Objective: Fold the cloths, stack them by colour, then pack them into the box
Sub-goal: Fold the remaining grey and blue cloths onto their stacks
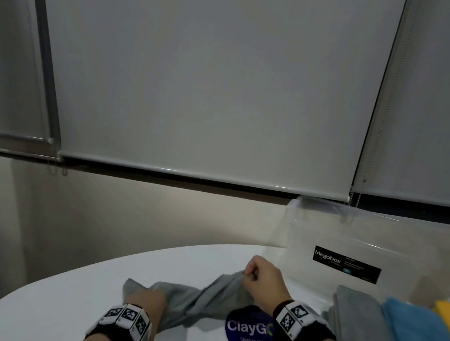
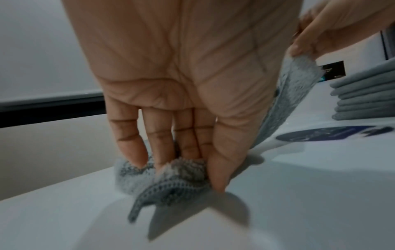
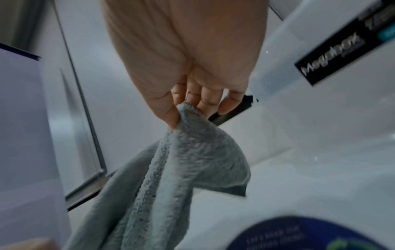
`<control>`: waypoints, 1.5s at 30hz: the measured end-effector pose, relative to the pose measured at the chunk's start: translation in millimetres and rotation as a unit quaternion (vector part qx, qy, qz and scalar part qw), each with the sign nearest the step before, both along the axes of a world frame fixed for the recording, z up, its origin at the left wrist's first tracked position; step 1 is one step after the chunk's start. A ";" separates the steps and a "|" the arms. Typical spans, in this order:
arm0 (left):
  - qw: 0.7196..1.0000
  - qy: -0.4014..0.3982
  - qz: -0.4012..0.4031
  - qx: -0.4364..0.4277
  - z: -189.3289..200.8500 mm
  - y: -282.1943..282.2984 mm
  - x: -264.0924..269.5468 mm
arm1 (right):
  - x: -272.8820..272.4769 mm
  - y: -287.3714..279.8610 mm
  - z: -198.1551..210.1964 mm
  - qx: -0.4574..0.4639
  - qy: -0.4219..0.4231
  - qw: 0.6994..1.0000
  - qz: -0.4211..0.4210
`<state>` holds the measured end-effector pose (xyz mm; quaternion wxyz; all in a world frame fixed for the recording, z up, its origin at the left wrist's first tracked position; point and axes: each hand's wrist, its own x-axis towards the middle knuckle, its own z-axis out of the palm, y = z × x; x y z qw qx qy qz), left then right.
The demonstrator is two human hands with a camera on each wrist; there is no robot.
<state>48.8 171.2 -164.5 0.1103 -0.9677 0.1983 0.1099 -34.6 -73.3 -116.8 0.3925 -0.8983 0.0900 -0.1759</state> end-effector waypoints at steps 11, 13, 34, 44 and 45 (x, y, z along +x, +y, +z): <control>0.935 0.034 -0.120 -0.332 108.0 -27.2 -89.1 | -93.5 18.2 97.8 -0.077 0.013 0.982 0.173; 0.868 0.101 -0.164 -0.457 140.2 -49.2 -118.4 | -106.9 25.5 109.3 -0.108 -0.009 0.980 0.168; 0.870 -0.123 -0.156 -0.452 210.8 19.7 -124.5 | -201.9 -48.7 187.1 -0.263 0.042 0.964 0.024; 0.867 -0.178 -0.093 -0.457 228.1 67.5 -115.7 | -208.0 -66.9 194.7 -0.240 0.056 0.969 0.006; 0.868 -0.179 -0.086 -0.454 229.3 70.1 -114.3 | -206.8 -70.1 195.2 -0.240 0.044 0.970 -0.010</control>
